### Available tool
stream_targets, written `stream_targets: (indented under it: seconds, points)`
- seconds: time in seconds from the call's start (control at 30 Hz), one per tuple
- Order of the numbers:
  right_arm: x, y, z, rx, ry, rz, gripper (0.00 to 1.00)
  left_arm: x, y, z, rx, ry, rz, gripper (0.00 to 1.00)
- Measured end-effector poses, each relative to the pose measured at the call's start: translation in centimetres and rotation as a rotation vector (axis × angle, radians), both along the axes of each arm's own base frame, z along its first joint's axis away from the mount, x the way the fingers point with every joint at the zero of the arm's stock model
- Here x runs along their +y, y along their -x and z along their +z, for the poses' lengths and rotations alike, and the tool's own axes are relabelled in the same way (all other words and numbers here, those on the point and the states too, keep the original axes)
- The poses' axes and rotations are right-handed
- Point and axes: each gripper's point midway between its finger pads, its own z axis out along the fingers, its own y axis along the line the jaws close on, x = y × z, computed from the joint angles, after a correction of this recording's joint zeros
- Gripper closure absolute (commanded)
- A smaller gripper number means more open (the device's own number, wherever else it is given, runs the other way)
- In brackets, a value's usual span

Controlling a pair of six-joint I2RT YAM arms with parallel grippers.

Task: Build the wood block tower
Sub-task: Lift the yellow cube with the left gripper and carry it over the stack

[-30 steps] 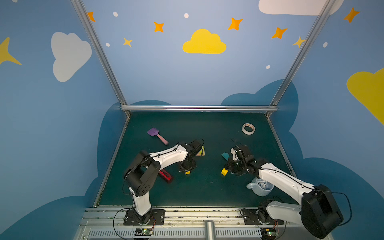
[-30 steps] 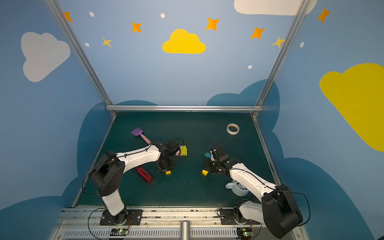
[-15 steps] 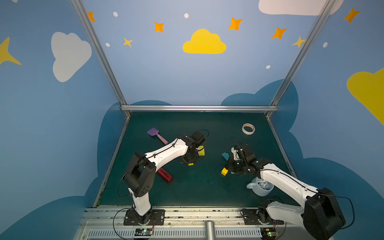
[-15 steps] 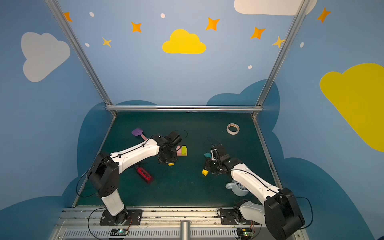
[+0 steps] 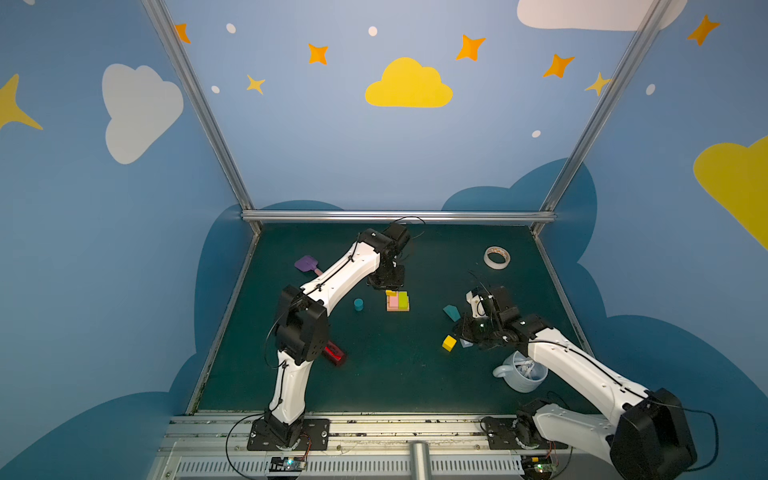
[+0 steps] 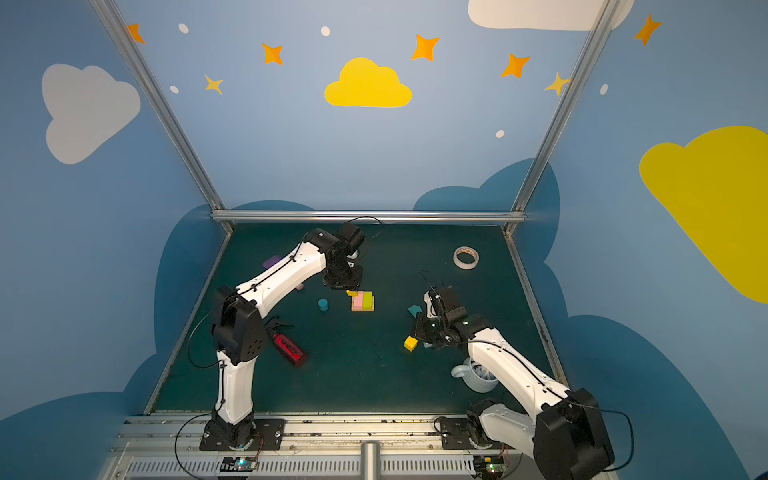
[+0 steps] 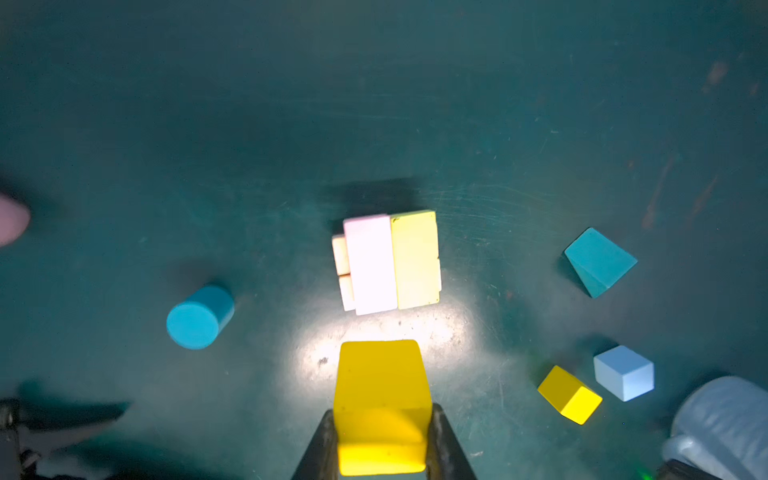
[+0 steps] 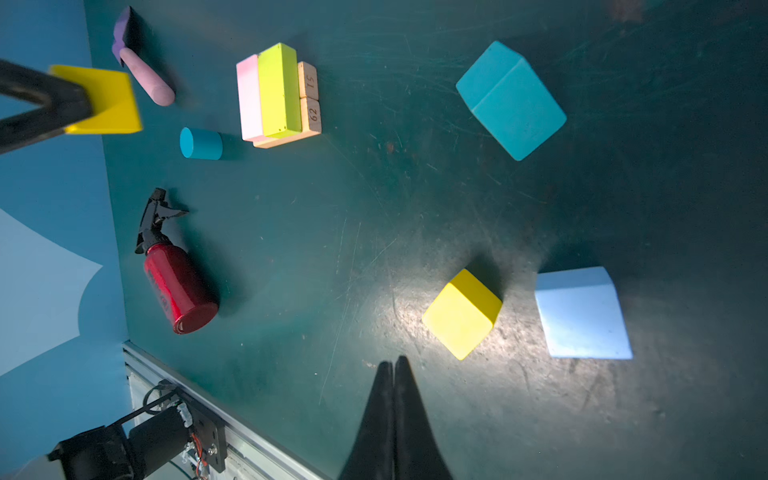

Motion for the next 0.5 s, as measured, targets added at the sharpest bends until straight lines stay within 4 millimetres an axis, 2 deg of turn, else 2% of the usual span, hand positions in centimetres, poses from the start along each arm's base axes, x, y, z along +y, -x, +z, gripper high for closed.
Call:
stream_targets:
  seconds: [0.23, 0.27, 0.33, 0.5]
  points:
    - [-0.7, -0.2, 0.9, -0.022, -0.008, -0.013, 0.94, -0.3, -1.3, -2.3, 0.079, -0.048, -0.045, 0.94]
    - [-0.8, -0.2, 0.9, -0.022, -0.007, -0.013, 0.94, -0.3, -1.3, -2.6, 0.090, -0.054, -0.044, 0.92]
    - [-0.9, -0.2, 0.8, -0.020, -0.005, -0.015, 0.94, -0.1, -1.4, -3.1, 0.111, -0.067, -0.041, 0.83]
    - [-1.1, -0.3, 0.9, -0.017, -0.010, -0.021, 0.94, 0.2, -1.5, -4.1, 0.148, -0.086, -0.013, 0.86]
